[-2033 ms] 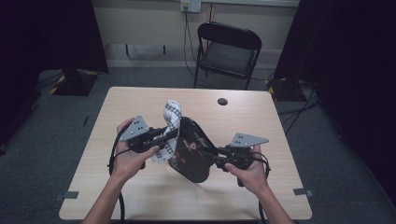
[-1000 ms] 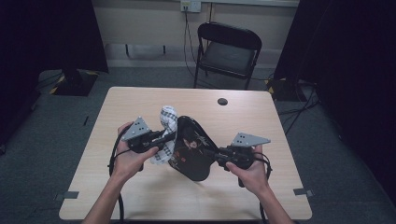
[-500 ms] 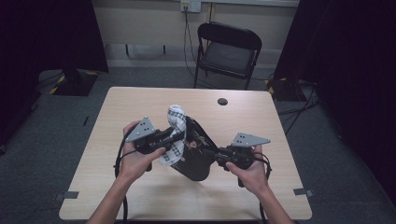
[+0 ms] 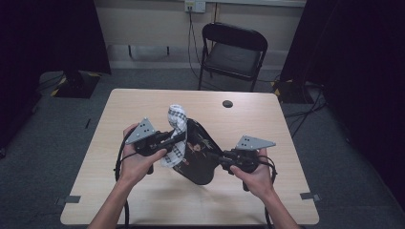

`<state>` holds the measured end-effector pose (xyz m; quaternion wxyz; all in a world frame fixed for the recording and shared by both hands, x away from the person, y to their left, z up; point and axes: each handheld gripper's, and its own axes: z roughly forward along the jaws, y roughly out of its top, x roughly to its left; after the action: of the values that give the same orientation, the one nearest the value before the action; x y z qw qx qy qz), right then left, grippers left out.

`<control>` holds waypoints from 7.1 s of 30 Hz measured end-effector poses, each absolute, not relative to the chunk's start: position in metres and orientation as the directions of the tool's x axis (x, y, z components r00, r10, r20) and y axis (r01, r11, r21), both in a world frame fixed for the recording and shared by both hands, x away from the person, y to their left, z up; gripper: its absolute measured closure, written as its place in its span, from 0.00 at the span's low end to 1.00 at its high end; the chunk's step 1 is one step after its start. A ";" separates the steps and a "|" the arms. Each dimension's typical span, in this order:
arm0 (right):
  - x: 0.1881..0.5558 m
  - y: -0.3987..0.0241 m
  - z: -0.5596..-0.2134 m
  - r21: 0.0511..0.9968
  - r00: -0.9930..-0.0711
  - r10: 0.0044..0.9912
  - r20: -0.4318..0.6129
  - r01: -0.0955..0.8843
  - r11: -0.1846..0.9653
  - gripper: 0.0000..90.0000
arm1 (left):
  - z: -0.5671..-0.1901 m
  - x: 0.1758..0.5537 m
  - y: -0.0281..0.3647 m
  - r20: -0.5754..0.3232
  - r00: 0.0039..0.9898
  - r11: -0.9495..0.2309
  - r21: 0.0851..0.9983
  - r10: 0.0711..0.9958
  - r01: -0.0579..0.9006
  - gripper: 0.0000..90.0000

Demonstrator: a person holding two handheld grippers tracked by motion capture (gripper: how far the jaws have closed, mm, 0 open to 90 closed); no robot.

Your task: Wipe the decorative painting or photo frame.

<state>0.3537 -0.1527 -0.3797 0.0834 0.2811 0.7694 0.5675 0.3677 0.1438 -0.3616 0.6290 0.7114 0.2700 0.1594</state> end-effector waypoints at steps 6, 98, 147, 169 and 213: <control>0.354 -0.153 -0.380 0.920 -0.828 0.526 0.194 0.340 0.195 0.90 | -0.359 0.363 0.130 -0.080 0.832 -0.095 0.983 0.550 0.157 0.86; 0.359 -0.153 -0.381 0.922 -0.823 0.536 0.190 0.336 0.189 0.90 | -0.396 0.388 0.181 -0.064 0.731 -0.176 0.953 0.679 0.247 0.87; 0.360 -0.152 -0.381 0.924 -0.818 0.542 0.194 0.339 0.180 0.89 | -0.398 0.386 0.169 -0.063 0.742 -0.177 0.954 0.668 0.241 0.87; 0.361 -0.153 -0.382 0.923 -0.817 0.543 0.194 0.340 0.181 0.90 | -0.393 0.371 0.138 -0.045 0.813 -0.223 0.952 0.580 0.212 0.86; 0.362 -0.150 -0.382 0.924 -0.815 0.547 0.191 0.337 0.180 0.90 | -0.399 0.381 0.158 -0.026 0.756 -0.237 0.942 0.654 0.237 0.87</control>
<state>0.3616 -0.1502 -0.3816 0.0919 0.2899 0.7626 0.5708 0.3814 0.1579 -0.3990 0.5442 0.7629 0.2919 0.1914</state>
